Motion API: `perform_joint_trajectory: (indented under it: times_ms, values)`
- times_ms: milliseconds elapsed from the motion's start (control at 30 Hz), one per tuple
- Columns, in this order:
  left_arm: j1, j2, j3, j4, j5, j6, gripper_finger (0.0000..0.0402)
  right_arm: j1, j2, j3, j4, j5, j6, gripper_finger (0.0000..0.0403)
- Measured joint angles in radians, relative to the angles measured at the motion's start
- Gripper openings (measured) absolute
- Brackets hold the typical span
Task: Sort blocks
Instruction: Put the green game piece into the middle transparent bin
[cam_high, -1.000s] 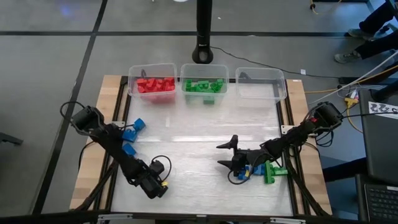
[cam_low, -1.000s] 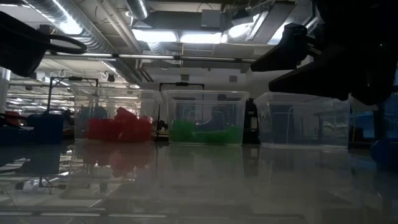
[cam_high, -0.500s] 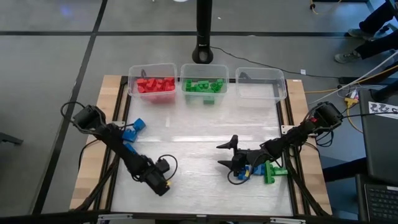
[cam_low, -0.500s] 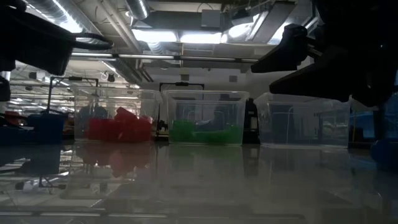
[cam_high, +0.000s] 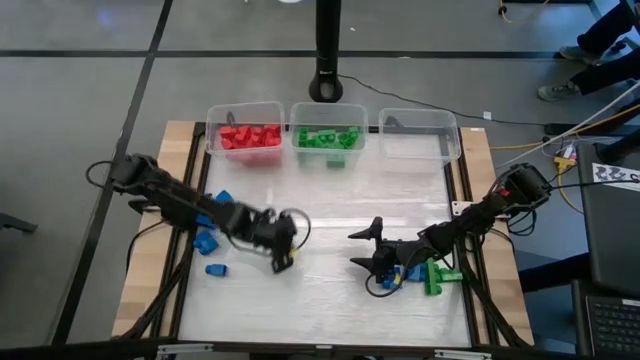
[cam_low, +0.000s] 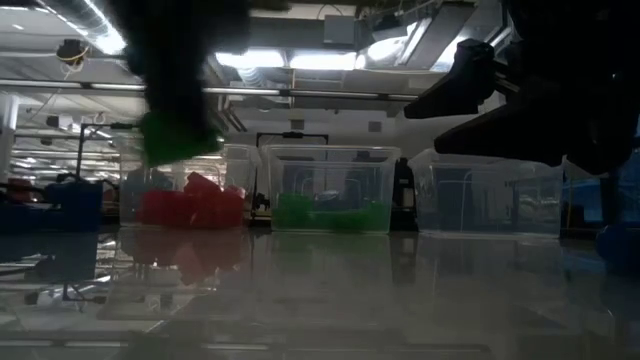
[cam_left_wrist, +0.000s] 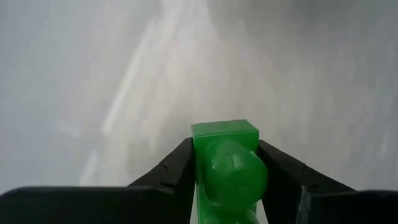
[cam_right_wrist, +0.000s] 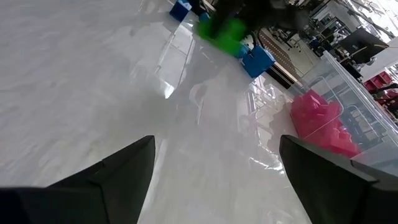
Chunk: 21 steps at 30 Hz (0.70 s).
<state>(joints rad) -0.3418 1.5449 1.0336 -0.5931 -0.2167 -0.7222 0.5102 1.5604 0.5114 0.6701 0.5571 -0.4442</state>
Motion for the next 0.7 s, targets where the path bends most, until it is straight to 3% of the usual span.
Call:
perform_joint_trajectory:
  times_ms: [100,233,400,533,700]
  values:
    - [0.104,-0.052,0.023,0.026,-0.078,0.165,0.0125,0.000,0.000,0.000,0.000,0.000,0.000,0.0344]
    - [0.248,-0.108,0.031,0.180,-0.165,0.415,0.0125,0.000,0.000,0.000,0.001,0.000,0.000,0.0344]
    - [0.445,-0.115,0.032,0.429,-0.171,0.674,0.0127,0.000,0.000,0.000,0.000,0.001,0.000,0.0344]
    - [0.600,-0.087,0.032,0.578,-0.157,0.778,0.0127,0.000,0.000,0.000,0.000,0.001,0.000,0.0344]
    - [0.755,-0.039,0.032,0.657,-0.080,0.790,0.0128,0.000,0.000,0.000,0.000,0.003,0.000,0.0344]
